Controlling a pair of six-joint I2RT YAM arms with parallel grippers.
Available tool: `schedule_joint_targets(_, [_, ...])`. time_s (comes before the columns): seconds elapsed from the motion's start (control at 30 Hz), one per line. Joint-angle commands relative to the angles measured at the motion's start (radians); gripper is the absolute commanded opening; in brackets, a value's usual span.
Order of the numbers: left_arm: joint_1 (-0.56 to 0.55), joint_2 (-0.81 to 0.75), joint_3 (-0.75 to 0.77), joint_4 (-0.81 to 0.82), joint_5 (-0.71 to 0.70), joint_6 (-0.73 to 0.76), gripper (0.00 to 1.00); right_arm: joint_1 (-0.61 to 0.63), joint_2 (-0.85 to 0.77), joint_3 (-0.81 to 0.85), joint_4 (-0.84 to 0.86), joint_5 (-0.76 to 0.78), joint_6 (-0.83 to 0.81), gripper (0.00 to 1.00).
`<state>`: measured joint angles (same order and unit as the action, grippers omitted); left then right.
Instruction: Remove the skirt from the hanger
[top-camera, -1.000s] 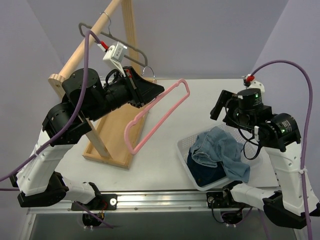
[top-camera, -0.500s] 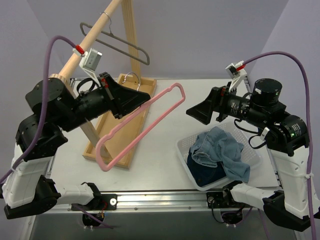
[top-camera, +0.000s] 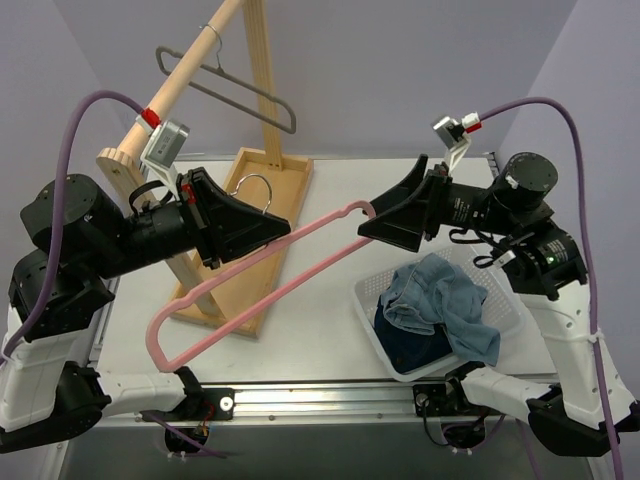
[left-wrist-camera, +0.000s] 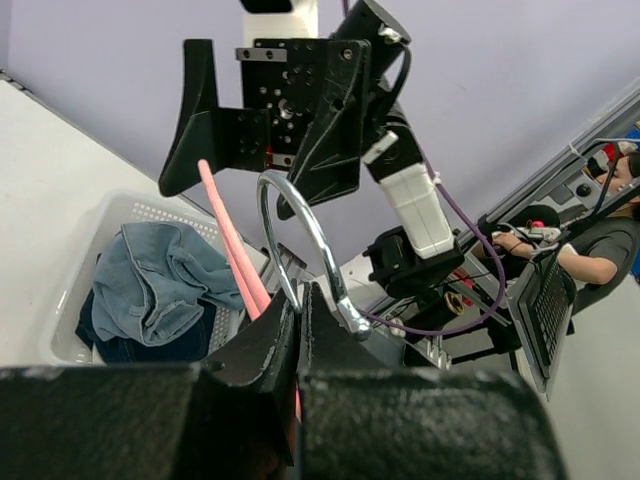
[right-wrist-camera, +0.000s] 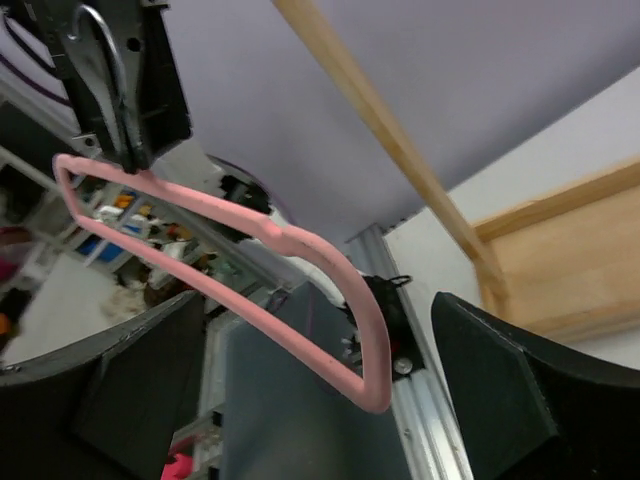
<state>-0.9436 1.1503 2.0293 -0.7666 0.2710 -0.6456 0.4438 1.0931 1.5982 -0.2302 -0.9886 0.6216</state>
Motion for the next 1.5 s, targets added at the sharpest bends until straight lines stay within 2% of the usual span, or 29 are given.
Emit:
schedule_joint_targets(0.0, [0.002, -0.038, -0.02, 0.081, 0.046, -0.023, 0.02, -0.005, -0.028, -0.137, 0.51, -0.208, 0.402, 0.91])
schedule_joint_targets(0.03, [0.002, -0.041, -0.024, 0.084, 0.046, -0.025, 0.02, -0.007, -0.033, -0.158, 0.649, -0.243, 0.458, 0.91])
schedule_joint_targets(0.1, [0.002, -0.047, -0.029, 0.085, 0.048, -0.028, 0.02, -0.007, -0.033, -0.184, 0.721, -0.263, 0.548, 0.88])
schedule_joint_targets(0.17, [0.002, -0.049, -0.032, 0.087, 0.051, -0.029, 0.02, -0.007, -0.032, -0.199, 0.746, -0.277, 0.564, 0.84])
schedule_joint_targets(0.27, [0.002, -0.054, -0.041, 0.099, 0.059, -0.037, 0.02, -0.005, -0.038, -0.214, 0.793, -0.28, 0.601, 0.67])
schedule_joint_targets(0.33, [0.002, -0.052, -0.047, 0.112, 0.071, -0.042, 0.02, -0.005, -0.039, -0.225, 0.83, -0.282, 0.631, 0.35])
schedule_joint_targets(0.37, [0.002, -0.05, -0.047, 0.113, 0.073, -0.043, 0.02, -0.004, -0.039, -0.23, 0.83, -0.286, 0.633, 0.06])
schedule_joint_targets(0.4, [0.002, -0.049, -0.047, 0.119, 0.077, -0.045, 0.02, -0.005, -0.039, -0.233, 0.825, -0.288, 0.635, 0.0])
schedule_joint_targets(0.53, [0.002, -0.043, -0.044, 0.128, 0.082, -0.049, 0.02, -0.001, -0.045, -0.239, 0.818, -0.285, 0.629, 0.0])
schedule_joint_targets(0.57, [0.003, -0.044, -0.044, 0.131, 0.077, -0.051, 0.13, 0.001, -0.047, -0.239, 0.81, -0.283, 0.616, 0.0])
schedule_joint_targets(0.6, [0.003, -0.047, -0.046, 0.128, 0.065, -0.058, 0.37, -0.001, -0.047, -0.236, 0.778, -0.279, 0.603, 0.0])
schedule_joint_targets(0.63, [0.002, -0.052, -0.047, 0.125, 0.047, -0.06, 0.91, 0.001, -0.051, -0.233, 0.76, -0.275, 0.587, 0.0])
schedule_joint_targets(0.67, [0.002, -0.06, -0.052, 0.122, -0.001, -0.063, 0.94, 0.001, -0.053, -0.231, 0.743, -0.272, 0.572, 0.0])
schedule_joint_targets(0.93, [0.002, -0.195, -0.142, 0.084, -0.3, -0.072, 0.94, -0.001, -0.068, -0.199, 0.516, -0.225, 0.394, 0.0])
schedule_joint_targets(0.97, [0.002, -0.201, -0.138, 0.037, -0.332, -0.074, 0.94, -0.002, -0.068, -0.189, 0.482, -0.217, 0.367, 0.0])
schedule_joint_targets(1.03, [0.002, -0.215, -0.098, -0.058, -0.484, -0.103, 0.94, -0.002, -0.062, -0.147, 0.364, -0.203, 0.281, 0.0])
schedule_joint_targets(1.07, [0.002, -0.218, -0.078, -0.188, -0.548, -0.133, 0.94, -0.004, -0.059, -0.136, 0.335, -0.19, 0.258, 0.0])
schedule_joint_targets(1.1, [0.002, -0.222, -0.06, -0.248, -0.653, -0.188, 0.94, -0.004, -0.056, -0.124, 0.271, -0.183, 0.233, 0.0])
schedule_joint_targets(1.13, [0.002, -0.231, -0.041, -0.291, -0.688, -0.207, 0.94, -0.005, -0.05, -0.103, 0.243, -0.174, 0.187, 0.0])
schedule_joint_targets(1.2, [0.002, -0.264, -0.047, -0.342, -0.73, -0.223, 0.94, -0.007, -0.041, -0.084, 0.149, -0.162, 0.144, 0.0])
schedule_joint_targets(1.23, [0.002, -0.276, -0.072, -0.336, -0.731, -0.215, 0.94, -0.007, -0.033, -0.042, 0.094, -0.145, 0.057, 0.0])
schedule_joint_targets(1.27, [0.002, -0.296, -0.081, -0.32, -0.73, -0.203, 0.94, -0.007, -0.023, -0.014, -0.028, -0.086, 0.006, 0.0])
schedule_joint_targets(1.37, [0.002, -0.304, -0.096, -0.315, -0.73, -0.193, 0.94, -0.007, 0.031, 0.104, -0.226, 0.029, -0.168, 0.0])
schedule_joint_targets(1.4, [0.002, -0.301, -0.096, -0.316, -0.728, -0.19, 0.94, -0.008, 0.063, 0.129, -0.25, 0.112, -0.193, 0.0])
schedule_joint_targets(1.47, [0.002, -0.288, -0.092, -0.312, -0.719, -0.177, 0.94, -0.007, 0.1, 0.213, -0.308, 0.168, -0.264, 0.0])
